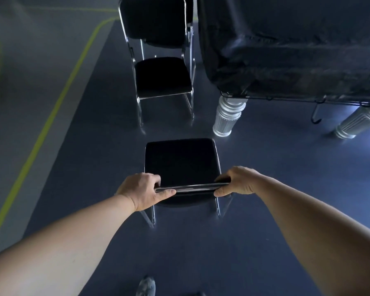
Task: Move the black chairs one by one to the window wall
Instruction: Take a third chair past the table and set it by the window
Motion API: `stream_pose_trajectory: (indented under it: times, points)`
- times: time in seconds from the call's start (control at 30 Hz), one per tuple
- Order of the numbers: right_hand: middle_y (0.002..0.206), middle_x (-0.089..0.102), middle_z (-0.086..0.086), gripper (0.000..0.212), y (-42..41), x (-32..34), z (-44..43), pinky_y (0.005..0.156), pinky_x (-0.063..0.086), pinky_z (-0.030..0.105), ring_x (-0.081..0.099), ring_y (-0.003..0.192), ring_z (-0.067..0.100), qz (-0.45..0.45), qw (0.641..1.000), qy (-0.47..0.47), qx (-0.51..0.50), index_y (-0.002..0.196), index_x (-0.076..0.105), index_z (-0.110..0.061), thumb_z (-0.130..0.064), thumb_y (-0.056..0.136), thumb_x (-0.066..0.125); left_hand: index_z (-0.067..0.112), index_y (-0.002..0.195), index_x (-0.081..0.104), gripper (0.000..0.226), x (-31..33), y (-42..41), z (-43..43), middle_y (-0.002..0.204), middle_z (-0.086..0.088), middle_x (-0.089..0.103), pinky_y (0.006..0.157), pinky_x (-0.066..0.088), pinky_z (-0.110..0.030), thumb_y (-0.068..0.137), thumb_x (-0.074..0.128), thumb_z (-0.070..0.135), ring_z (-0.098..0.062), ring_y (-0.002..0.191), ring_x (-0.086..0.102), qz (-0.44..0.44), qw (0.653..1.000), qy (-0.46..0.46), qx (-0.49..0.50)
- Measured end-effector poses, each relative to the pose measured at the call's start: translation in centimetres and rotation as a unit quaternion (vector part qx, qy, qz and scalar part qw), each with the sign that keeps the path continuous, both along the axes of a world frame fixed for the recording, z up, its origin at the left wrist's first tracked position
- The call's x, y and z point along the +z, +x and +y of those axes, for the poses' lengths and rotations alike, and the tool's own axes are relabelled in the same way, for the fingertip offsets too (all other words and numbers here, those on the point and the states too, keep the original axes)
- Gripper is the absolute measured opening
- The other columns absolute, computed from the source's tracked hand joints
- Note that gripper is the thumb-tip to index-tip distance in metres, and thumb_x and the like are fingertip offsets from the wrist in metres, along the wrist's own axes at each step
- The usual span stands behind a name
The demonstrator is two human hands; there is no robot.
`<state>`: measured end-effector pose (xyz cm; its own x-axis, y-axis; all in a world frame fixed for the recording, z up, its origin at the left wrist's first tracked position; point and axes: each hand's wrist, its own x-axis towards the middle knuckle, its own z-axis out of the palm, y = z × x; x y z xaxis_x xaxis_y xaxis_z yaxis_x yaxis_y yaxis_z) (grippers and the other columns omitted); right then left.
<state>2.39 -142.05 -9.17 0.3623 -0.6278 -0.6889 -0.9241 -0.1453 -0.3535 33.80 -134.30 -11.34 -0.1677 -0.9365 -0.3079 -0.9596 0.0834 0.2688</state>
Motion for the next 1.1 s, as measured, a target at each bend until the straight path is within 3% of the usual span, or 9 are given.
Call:
stream_pose_trajectory:
  times: [0.17, 0.3, 0.43, 0.53, 0.7, 0.83, 0.97, 1.1]
  points:
    - [0.079, 0.067, -0.022, 0.056, 1.7, 0.4, 1.5, 0.071, 0.041, 0.026, 0.061, 0.084, 0.002, 0.004, 0.998, 0.012, -0.054, 0.105, 0.064, -0.064, -0.089, 0.055, 0.061, 0.030, 0.072, 0.054, 0.072, -0.4, 2.3, -1.5, 0.074, 0.014, 0.059, 0.068, 0.049, -0.029, 0.070, 0.025, 0.096, -0.006, 0.072, 0.058, 0.008, 0.999, -0.027, -0.038]
    - [0.081, 0.067, -0.019, 0.042, 4.0, -0.1, 3.6, 0.069, 0.041, 0.027, 0.064, 0.083, 0.005, 0.004, 0.994, 0.009, -0.107, 0.087, 0.061, -0.067, -0.091, 0.053, 0.056, 0.027, 0.070, 0.057, 0.075, -0.4, 5.0, -3.3, 0.073, 0.012, 0.062, 0.071, 0.050, -0.030, 0.070, 0.027, 0.096, -0.006, 0.072, 0.059, 0.019, 0.997, -0.014, -0.071]
    - [0.079, 0.069, -0.018, 0.039, 6.7, -0.8, 6.0, 0.078, 0.048, 0.029, 0.065, 0.084, 0.005, -0.004, 0.986, -0.006, -0.164, 0.085, 0.063, -0.062, -0.087, 0.056, 0.056, 0.026, 0.071, 0.057, 0.074, -0.4, 7.6, -4.6, 0.074, 0.011, 0.062, 0.071, 0.050, -0.031, 0.070, 0.030, 0.095, -0.008, 0.072, 0.059, 0.014, 0.992, -0.006, -0.129]
    - [0.082, 0.069, -0.019, 0.042, 8.5, -0.8, 7.8, 0.084, 0.050, 0.031, 0.064, 0.086, 0.004, -0.009, 0.979, -0.017, -0.201, 0.084, 0.064, -0.061, -0.089, 0.054, 0.055, 0.027, 0.072, 0.057, 0.072, -0.4, 9.1, -5.5, 0.074, 0.011, 0.062, 0.072, 0.050, -0.031, 0.073, 0.031, 0.094, -0.009, 0.074, 0.059, -0.003, 0.984, -0.017, -0.175]
    - [0.086, 0.067, -0.020, 0.051, 11.7, -1.2, 10.9, 0.076, 0.046, 0.029, 0.061, 0.089, 0.006, -0.008, 0.962, -0.035, -0.271, 0.090, 0.065, -0.060, -0.093, 0.054, 0.049, 0.026, 0.068, 0.055, 0.086, -0.8, 11.2, -7.0, 0.072, 0.010, 0.062, 0.071, 0.049, -0.032, 0.064, 0.013, 0.100, -0.010, 0.072, 0.059, -0.005, 0.972, -0.045, -0.232]
    - [0.088, 0.067, -0.021, 0.057, 14.2, -1.0, 14.0, 0.080, 0.048, 0.029, 0.061, 0.092, 0.005, -0.013, 0.941, -0.046, -0.334, 0.093, 0.066, -0.057, -0.094, 0.057, 0.043, 0.026, 0.067, 0.056, 0.094, -1.0, 12.3, -7.7, 0.070, 0.010, 0.062, 0.070, 0.048, -0.032, 0.059, 0.001, 0.102, -0.013, 0.071, 0.060, -0.010, 0.962, -0.072, -0.264]
    - [0.095, 0.068, -0.022, 0.068, 17.3, -1.4, 17.5, 0.091, 0.050, 0.032, 0.061, 0.098, 0.007, -0.010, 0.919, -0.054, -0.391, 0.103, 0.067, -0.055, -0.097, 0.056, 0.040, 0.024, 0.065, 0.057, 0.090, -1.1, 13.2, -7.8, 0.067, 0.009, 0.061, 0.065, 0.041, -0.032, 0.062, 0.006, 0.099, -0.016, 0.069, 0.059, -0.013, 0.948, -0.089, -0.305]
    - [0.091, 0.069, -0.020, 0.071, 20.4, -2.0, 20.1, 0.091, 0.050, 0.033, 0.062, 0.095, 0.006, -0.010, 0.895, -0.075, -0.439, 0.101, 0.067, -0.055, -0.100, 0.055, 0.037, 0.023, 0.064, 0.057, 0.086, -1.3, 14.1, -8.2, 0.064, 0.008, 0.059, 0.064, 0.037, -0.032, 0.066, 0.006, 0.092, -0.018, 0.068, 0.057, -0.020, 0.928, -0.133, -0.347]
